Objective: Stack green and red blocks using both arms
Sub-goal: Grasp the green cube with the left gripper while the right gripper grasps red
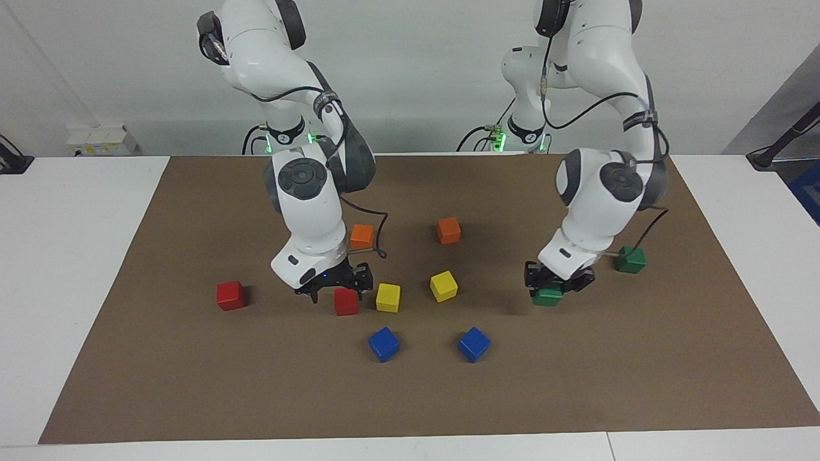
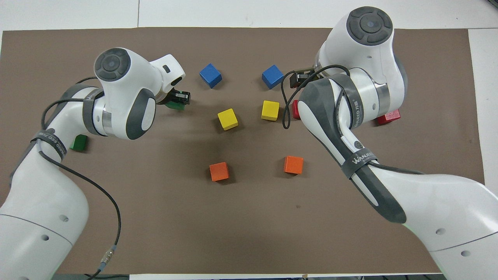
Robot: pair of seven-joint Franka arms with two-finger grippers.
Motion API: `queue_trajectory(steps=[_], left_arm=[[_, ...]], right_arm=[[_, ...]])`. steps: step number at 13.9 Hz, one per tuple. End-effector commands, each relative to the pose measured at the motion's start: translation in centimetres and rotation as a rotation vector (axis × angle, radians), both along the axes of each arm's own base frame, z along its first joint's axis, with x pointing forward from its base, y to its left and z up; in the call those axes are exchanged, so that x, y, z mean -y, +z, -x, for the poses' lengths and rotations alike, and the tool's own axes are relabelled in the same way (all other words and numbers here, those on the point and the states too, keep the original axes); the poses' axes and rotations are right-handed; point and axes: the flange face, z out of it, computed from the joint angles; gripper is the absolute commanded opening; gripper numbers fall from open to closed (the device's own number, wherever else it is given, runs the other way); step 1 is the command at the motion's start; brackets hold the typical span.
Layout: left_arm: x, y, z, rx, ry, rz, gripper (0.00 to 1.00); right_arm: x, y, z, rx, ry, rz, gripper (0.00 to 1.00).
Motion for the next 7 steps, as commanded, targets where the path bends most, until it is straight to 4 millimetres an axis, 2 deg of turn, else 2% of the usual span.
queue_trajectory(steps=[1, 4, 7], left_arm=[[-5.8, 1.9, 1.8, -0.05, -0.013, -0.025, 0.0], [-14.4, 1.2, 2.9, -0.052, -0.156, -0.033, 0.0], [-20.6, -0.1, 4.6, -0.042, -0.245, -0.042, 0.0]], right_arm=[[0.2, -1.6, 0.0, 0.002, -0.024, -0.005, 1.0], [0.3, -4.7, 1.5, 0.001, -0.018, -0.005, 1.0], [0.7, -5.6, 2.3, -0.007, -0.009, 0.003, 1.0]])
